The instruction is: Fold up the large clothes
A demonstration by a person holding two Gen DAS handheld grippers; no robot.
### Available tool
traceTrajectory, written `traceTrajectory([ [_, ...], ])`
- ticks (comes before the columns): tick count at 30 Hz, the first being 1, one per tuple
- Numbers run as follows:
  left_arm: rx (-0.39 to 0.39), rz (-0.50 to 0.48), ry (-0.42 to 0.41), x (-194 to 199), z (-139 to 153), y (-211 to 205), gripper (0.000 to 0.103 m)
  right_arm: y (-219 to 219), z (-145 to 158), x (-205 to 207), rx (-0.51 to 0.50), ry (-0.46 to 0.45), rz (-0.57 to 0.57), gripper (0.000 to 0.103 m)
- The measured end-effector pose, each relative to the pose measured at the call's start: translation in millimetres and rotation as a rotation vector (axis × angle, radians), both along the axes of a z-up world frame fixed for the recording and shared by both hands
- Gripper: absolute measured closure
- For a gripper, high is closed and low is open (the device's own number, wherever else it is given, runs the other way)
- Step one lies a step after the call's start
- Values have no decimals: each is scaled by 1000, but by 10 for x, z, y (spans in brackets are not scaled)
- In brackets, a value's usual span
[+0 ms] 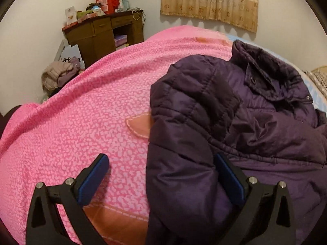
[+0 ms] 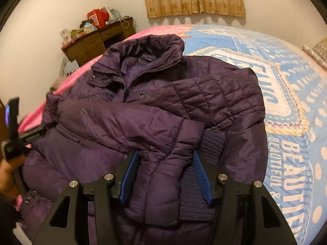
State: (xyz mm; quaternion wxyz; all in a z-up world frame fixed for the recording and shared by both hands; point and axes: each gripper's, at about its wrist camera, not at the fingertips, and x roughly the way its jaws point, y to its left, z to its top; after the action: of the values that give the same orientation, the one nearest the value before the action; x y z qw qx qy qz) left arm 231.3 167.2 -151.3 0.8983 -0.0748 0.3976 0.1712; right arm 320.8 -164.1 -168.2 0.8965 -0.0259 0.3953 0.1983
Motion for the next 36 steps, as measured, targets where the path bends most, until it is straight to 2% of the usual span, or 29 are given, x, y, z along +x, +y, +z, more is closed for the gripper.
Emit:
traceTrajectory([
  [6, -30, -4, 3, 29, -19, 18, 0, -87, -36, 19, 47, 2, -2, 47],
  [13, -20, -3, -3, 35, -19, 14, 0, 37, -7, 8, -49, 2, 9, 47],
  [16, -19, -3, -5, 24, -20, 30, 0, 38, 131, -8, -56, 21, -25, 46],
  [19, -27, -2, -7, 28, -23, 34, 0, 74, 416, -170, -16, -53, -90, 46],
  [21, -25, -2, -7, 21, -25, 38, 0, 261, 562, -273, -25, -107, -53, 46],
  [23, -29, -3, -7, 13, -29, 53, 0, 480, 609, -303, -38, -120, 6, 46],
  [26, -28, -3, -7, 3, -27, 63, 0, 810, 537, -264, -31, -88, 115, 46],
  [28, -30, -3, -8, 3, -27, 65, 0, 945, 444, -232, -35, -61, 150, 46],
  [33, -36, -4, -8, 16, -22, 74, 0, 1004, 109, -38, -7, 42, 152, 46],
  [36, -47, -8, -8, 17, -24, 88, 0, 982, -37, -51, -1, 41, 174, 46],
])
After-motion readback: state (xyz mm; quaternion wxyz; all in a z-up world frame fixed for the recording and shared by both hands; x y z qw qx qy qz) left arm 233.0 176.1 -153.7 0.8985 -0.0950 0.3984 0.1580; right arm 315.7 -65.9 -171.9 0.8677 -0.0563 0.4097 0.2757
